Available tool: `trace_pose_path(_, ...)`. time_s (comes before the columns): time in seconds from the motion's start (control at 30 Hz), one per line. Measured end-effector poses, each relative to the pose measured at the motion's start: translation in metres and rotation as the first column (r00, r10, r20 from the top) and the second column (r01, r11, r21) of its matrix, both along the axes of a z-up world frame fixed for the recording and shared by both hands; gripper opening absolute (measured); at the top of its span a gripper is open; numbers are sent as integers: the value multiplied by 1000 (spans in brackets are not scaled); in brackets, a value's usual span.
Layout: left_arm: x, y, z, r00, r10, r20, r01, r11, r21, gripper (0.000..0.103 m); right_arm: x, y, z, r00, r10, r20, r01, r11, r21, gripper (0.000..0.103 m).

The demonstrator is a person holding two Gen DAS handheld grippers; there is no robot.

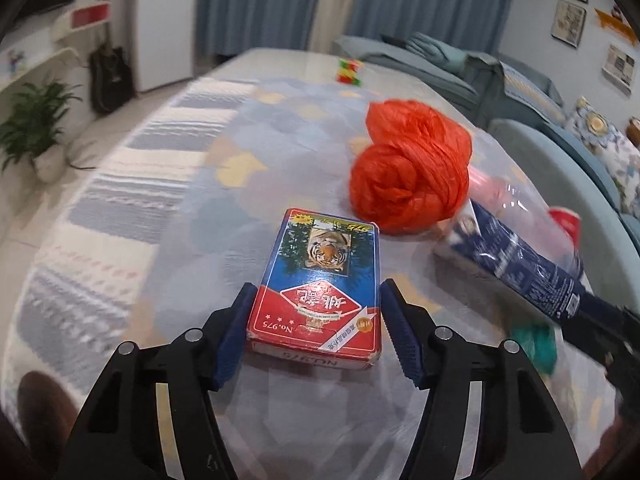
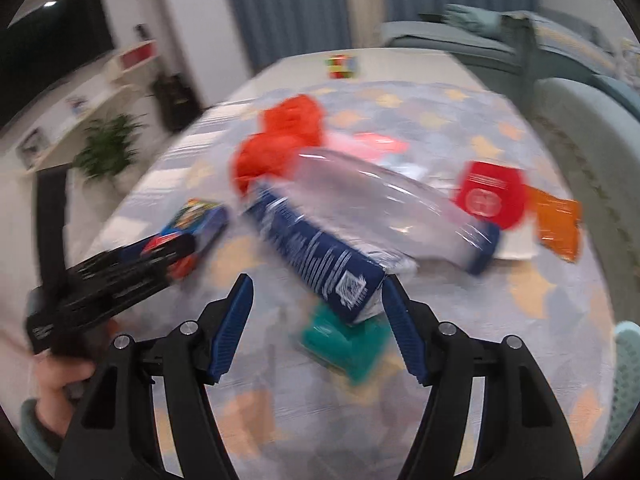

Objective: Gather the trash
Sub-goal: 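Grasp the red tiger card box with the left tool while the right tool grasps another milk carton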

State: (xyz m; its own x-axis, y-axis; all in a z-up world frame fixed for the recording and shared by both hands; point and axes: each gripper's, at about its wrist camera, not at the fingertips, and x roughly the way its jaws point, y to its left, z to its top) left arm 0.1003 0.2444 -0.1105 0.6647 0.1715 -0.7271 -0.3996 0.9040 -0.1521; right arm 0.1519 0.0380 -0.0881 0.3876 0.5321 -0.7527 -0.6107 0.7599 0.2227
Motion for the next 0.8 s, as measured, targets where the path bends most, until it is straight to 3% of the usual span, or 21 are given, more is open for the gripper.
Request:
trace_pose_path(0.13,-18,8,0,999,41,25,-40,999,-16,61,-15,8,6,995,95,-19,-94,994,52,63)
trace_pose_path(0.23,-22,10,3,998,41,57,-39,998,-39,61,-6,0,7,999,45,-9,-44,998,49,63)
trace_pose_path(0.37,-19,5,3,998,20,60,-18,999,-29,61,17,-6,-9,995,8,-95,-4,999,42,63)
trace_pose_path(0.47,-19,7,3,997,19,71,-16,999,-39,61,24,3,-20,988,41,-151,-31,997,67,76)
trace_pose_path(0.53,-20,10,1,997,24,73,-21,998,-52,61,26,13,-24,985,49,-163,-40,998,58,76)
trace_pose_path(0.67,-22,12,1,997,31,75,-26,998,-63,61,18,37,-17,992,75,-104,-73,997,24,76)
trace_pose_path(0.73,-21,10,1,997,26,75,-22,998,-58,61,14,55,-13,998,61,-33,-63,995,-72,76)
trace_pose_path(0.8,-22,9,2,997,25,76,-21,998,-53,61,15,68,-16,999,43,-20,-45,989,-141,75)
